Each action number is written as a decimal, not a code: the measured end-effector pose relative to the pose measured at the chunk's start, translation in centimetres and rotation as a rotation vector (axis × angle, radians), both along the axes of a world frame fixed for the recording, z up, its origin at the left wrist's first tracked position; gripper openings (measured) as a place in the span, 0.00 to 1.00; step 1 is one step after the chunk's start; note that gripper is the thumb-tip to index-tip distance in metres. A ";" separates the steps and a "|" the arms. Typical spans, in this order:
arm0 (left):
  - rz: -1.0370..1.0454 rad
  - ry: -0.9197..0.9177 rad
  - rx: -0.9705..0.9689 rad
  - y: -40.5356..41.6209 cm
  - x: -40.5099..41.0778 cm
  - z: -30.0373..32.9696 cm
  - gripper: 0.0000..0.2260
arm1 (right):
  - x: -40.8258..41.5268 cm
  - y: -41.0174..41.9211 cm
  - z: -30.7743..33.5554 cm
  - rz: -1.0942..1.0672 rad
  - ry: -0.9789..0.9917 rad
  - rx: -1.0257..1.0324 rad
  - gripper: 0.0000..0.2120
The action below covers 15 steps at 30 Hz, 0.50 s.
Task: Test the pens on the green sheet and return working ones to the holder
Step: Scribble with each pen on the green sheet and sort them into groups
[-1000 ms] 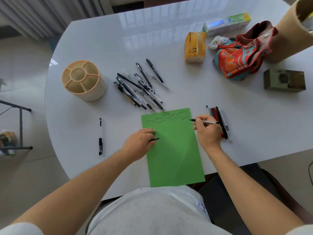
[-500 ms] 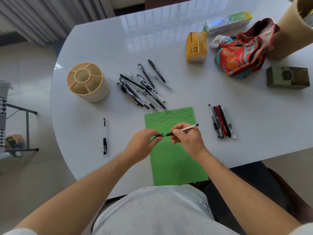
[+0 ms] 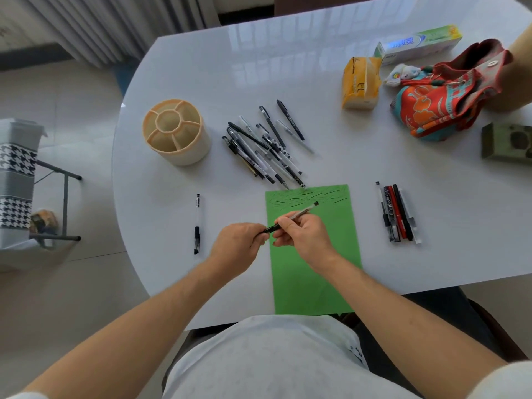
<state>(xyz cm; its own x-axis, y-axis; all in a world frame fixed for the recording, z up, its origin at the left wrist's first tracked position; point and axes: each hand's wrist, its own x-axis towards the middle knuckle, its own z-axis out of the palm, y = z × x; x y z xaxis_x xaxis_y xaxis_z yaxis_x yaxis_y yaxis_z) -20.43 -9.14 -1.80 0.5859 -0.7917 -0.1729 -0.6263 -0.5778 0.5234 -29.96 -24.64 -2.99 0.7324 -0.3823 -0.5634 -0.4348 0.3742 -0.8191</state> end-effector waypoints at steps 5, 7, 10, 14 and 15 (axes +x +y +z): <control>0.104 -0.036 0.019 1.9 0.1 0.6 0.12 | 2.2 1.9 -0.3 0.050 0.029 0.039 0.09; 0.158 0.065 0.042 2.8 0.2 0.4 0.10 | 2.7 2.3 -0.5 0.125 0.038 0.029 0.10; 0.383 0.396 0.031 4.0 0.7 0.1 0.08 | 4.1 2.0 -0.4 0.322 0.059 -0.014 0.10; 0.671 0.386 0.050 6.1 2.5 -0.8 0.09 | 7.9 -1.1 -0.6 0.271 0.044 -0.379 0.12; 0.703 0.349 0.087 7.0 2.8 -1.2 0.10 | 8.8 -2.2 -0.9 0.222 0.058 -0.580 0.10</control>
